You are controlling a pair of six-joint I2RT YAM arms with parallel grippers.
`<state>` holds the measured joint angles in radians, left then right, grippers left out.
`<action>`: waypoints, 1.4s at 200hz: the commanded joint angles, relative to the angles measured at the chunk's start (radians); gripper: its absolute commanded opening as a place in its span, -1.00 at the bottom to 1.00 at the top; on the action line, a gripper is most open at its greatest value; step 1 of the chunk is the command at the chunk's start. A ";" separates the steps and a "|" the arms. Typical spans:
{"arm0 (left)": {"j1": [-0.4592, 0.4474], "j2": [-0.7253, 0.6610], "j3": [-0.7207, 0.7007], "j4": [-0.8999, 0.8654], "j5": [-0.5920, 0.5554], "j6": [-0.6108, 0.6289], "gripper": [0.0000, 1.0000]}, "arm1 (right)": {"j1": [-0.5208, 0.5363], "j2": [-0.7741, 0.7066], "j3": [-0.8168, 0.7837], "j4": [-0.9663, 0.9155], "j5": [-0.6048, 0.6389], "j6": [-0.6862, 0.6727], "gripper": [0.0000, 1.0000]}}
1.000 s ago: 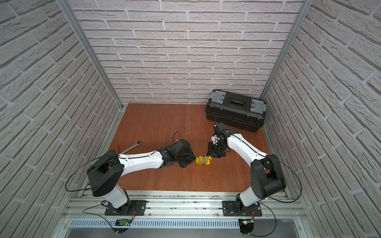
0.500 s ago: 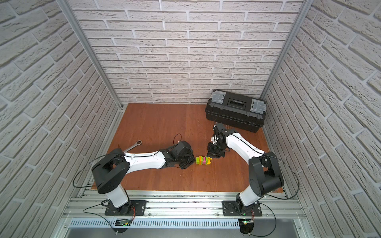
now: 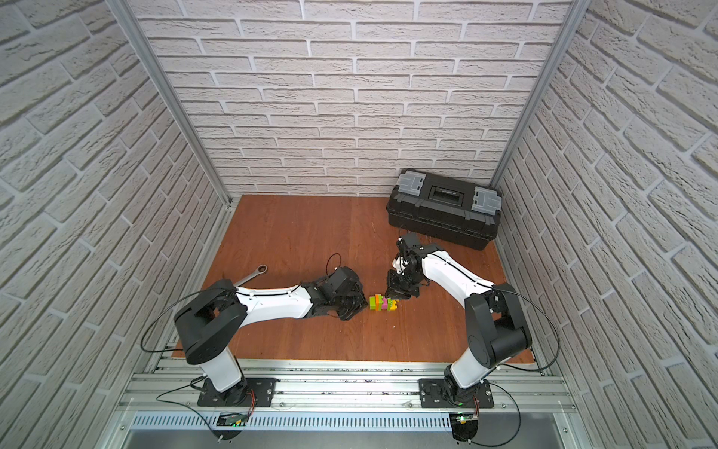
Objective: Assemble a carrot with lego
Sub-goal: Adjust the lego brick at the center of the board.
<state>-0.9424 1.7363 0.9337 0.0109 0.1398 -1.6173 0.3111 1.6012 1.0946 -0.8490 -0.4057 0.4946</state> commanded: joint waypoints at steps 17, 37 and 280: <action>0.007 0.026 -0.009 0.039 0.013 0.000 -1.00 | 0.012 0.003 0.019 0.022 -0.030 0.016 -0.53; 0.007 0.034 -0.010 0.050 0.014 -0.003 -1.00 | 0.020 0.002 0.021 0.025 -0.037 0.019 -0.53; 0.047 -0.113 0.259 -0.293 0.018 0.428 -0.24 | -0.123 -0.145 0.037 -0.045 0.078 -0.034 -0.04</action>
<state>-0.9146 1.5871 1.0744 -0.2764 0.0654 -1.4055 0.2653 1.5757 1.1507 -0.9089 -0.3729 0.4713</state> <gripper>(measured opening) 0.122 0.455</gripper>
